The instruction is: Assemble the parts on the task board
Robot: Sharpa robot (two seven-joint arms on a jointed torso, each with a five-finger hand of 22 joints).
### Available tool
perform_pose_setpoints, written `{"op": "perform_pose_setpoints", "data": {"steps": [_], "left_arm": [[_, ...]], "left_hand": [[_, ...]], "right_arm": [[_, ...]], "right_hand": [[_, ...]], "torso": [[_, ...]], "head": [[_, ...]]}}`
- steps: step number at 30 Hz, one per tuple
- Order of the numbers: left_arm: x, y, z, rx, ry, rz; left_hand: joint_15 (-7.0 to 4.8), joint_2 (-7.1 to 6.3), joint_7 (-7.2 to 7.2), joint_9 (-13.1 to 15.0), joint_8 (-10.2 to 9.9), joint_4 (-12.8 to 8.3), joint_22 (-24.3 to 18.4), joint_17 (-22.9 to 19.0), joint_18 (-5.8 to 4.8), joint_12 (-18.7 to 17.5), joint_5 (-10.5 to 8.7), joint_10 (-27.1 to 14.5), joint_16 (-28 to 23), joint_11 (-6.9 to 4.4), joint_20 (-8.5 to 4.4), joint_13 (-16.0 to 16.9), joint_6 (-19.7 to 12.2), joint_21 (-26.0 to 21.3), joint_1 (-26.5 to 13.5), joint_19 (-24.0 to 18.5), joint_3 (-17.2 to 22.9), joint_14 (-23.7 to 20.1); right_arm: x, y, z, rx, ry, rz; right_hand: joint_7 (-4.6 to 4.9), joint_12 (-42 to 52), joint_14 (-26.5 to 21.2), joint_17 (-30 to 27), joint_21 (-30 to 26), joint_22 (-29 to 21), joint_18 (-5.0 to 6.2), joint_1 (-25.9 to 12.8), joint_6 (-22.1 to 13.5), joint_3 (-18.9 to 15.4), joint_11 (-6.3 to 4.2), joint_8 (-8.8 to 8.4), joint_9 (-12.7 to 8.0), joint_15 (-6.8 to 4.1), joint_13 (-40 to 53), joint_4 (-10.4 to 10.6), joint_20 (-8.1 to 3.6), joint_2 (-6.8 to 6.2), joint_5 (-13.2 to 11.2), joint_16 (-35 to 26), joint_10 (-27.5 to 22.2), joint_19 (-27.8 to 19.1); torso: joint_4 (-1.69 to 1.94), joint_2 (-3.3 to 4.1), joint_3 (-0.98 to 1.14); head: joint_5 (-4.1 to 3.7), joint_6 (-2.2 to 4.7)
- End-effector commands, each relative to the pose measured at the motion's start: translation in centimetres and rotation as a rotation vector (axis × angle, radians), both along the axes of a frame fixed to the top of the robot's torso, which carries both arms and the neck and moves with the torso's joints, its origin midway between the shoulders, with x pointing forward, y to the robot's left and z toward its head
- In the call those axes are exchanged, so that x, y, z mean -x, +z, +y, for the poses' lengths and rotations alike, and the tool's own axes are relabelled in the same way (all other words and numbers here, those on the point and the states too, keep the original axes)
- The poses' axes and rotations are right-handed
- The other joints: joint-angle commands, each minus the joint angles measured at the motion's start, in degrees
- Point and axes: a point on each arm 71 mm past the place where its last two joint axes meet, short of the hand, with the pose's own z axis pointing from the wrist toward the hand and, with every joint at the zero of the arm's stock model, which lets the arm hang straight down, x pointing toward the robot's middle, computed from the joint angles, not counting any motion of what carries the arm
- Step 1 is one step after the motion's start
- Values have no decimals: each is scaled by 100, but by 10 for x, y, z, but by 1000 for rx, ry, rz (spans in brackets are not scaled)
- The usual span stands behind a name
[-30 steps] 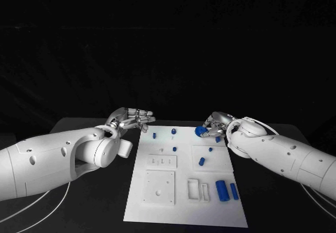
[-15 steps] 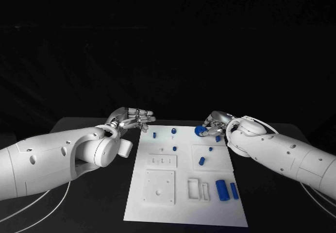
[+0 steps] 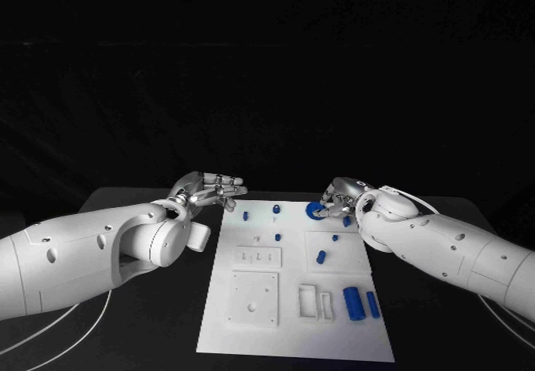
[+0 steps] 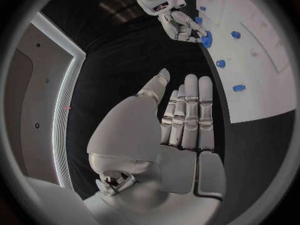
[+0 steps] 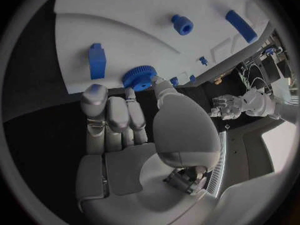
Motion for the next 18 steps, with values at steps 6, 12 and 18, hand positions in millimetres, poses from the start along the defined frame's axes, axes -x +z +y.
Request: {"op": "perform_pose_setpoints", "data": {"steps": [6,12,18], "left_arm": [[0,1,-3,1,-19,-3],[0,1,-3,0,-19,-2],[0,0,-3,0,-20,-1]], "left_hand": [[-9,25,1,2,-6,-24,-21,-10,118,-15,-34,-49,1,10,5,6,-31,40,-2,-37,4,23],[-9,25,1,2,-6,-24,-21,-10,118,-15,-34,-49,1,10,5,6,-31,40,-2,-37,4,23],[-9,25,1,2,-6,-24,-21,-10,118,-15,-34,-49,1,10,5,6,-31,40,-2,-37,4,23]], "right_arm": [[2,-1,4,84,-34,-56],[2,-1,7,101,-39,-77],[4,-1,12,130,-27,-102]], "right_hand": [[-86,49,-5,-17,100,432,-163,5,288,408,-47,1,30,-92,245,-7,-93,-94,-329,26,106,327],[-129,50,-3,-35,138,421,-199,-14,414,806,-72,2,71,-110,276,-145,-115,-133,-595,26,146,327],[-126,48,-1,-43,157,418,-207,-4,416,821,-70,0,77,-106,289,-243,-114,-171,-612,29,154,328]], "torso": [[1,2,-2],[2,2,-2],[1,2,-1]], "head": [[-10,5],[-21,17],[-35,21]]}}
